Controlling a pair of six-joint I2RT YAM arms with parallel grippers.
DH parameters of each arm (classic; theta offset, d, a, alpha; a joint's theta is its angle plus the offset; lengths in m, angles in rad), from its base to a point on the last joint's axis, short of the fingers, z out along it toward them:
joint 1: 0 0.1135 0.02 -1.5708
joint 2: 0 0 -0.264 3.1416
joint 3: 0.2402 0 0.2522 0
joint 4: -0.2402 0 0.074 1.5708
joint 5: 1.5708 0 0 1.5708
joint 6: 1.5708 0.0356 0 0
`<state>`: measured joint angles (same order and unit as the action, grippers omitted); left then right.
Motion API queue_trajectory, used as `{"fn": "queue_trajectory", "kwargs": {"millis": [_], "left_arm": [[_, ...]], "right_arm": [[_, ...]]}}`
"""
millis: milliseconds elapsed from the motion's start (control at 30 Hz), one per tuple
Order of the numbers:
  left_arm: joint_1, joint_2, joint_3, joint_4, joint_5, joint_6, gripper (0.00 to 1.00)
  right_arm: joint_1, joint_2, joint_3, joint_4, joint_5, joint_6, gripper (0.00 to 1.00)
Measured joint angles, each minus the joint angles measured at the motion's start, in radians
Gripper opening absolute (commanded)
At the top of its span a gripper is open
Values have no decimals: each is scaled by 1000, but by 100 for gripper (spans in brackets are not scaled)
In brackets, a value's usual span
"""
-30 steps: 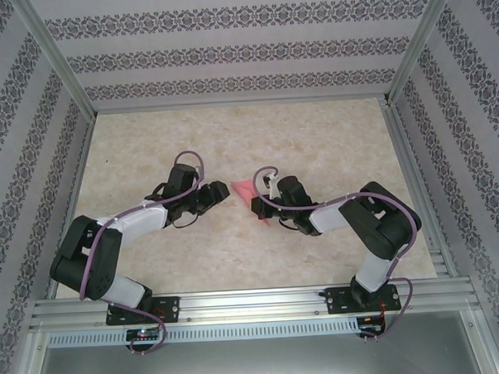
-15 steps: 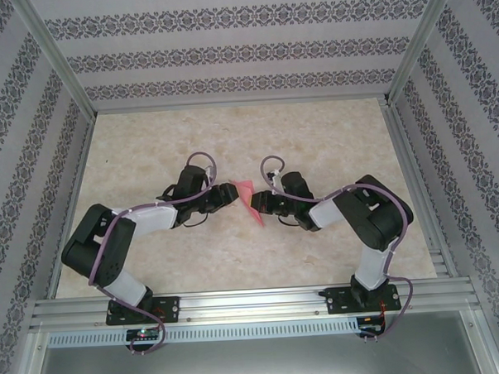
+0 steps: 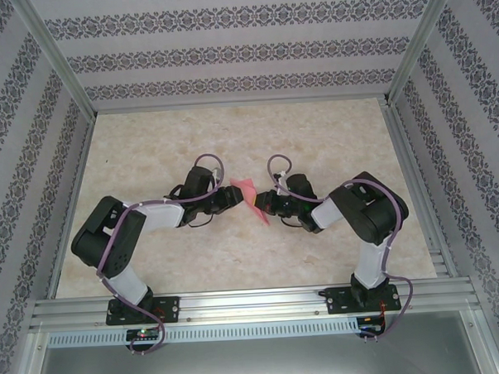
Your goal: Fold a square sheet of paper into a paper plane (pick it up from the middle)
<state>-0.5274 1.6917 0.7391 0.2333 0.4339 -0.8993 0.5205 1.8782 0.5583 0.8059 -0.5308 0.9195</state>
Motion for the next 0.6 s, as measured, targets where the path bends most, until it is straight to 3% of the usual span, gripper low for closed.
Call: {"fn": "queue_trajectory", "kwargs": {"millis": [600], "left_arm": [[-12,94,58,52,33,6,40]], "right_arm": [[-39,25,-20,48,-22,60,2]]}}
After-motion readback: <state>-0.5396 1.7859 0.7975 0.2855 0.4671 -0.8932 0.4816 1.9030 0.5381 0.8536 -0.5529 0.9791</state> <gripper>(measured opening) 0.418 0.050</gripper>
